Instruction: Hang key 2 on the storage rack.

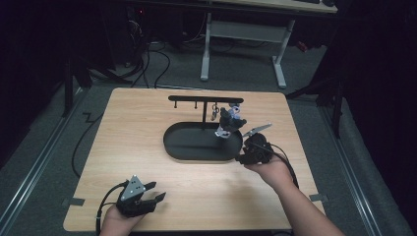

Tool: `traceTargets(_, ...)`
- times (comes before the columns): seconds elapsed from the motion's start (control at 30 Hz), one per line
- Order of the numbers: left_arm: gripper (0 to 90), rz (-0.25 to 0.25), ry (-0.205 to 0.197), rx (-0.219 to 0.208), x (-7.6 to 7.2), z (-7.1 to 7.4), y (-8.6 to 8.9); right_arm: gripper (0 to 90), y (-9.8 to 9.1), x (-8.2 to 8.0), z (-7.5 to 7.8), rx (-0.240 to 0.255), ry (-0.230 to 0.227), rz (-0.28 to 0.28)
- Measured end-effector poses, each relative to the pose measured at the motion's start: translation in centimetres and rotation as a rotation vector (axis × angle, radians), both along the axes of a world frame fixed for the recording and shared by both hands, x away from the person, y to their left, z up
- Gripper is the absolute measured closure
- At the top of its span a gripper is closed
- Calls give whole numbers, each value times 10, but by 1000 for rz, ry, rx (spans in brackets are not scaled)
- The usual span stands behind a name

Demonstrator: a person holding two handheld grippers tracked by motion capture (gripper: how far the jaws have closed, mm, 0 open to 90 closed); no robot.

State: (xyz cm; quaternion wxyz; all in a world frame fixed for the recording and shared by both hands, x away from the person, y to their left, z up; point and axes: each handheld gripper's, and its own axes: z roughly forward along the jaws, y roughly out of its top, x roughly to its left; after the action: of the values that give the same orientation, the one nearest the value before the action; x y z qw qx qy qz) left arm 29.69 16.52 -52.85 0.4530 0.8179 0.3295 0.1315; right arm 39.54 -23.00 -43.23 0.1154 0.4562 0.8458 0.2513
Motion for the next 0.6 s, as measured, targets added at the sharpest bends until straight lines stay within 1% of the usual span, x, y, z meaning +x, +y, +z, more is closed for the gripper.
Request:
traceTargets(0.03,452,-2,-1,1,0,0,0,499,-3,-4,-3,17,-12,-1)
traceTargets(0.1,451,-4,-2,0,-1,0,-1,489,-8,-11,-8,36,-30,-11)
traceTargets(0.13,450,-6,-2,0,-1,1,-1,479,-11,-15,-11,41,-35,-18)
traceTargets(0.23,450,-11,-4,0,-2,1,-3,451,-18,-28,-23,39,-78,-18)
traceTargets(0.3,449,-15,-2,-1,-2,1,-3,436,-22,-39,-33,51,-88,-23)
traceTargets(0.37,449,-17,-3,1,-3,1,-4,425,-25,-52,-46,64,-121,-31)
traceTargets(0.47,448,-25,-7,4,-3,2,-6,402,-29,-70,-63,94,-150,-49)
traceTargets(0.5,448,-26,-8,3,-3,2,-6,404,-31,-80,-70,116,-170,-60)
traceTargets(0.53,447,-27,-10,4,-3,2,-7,405,-31,-86,-74,127,-184,-74)
traceTargets(0.57,447,-28,-11,5,-3,2,-7,407,-31,-101,-83,149,-237,-102)
traceTargets(0.6,447,-29,-9,7,-2,2,-7,434,-32,-107,-86,162,-262,-107)
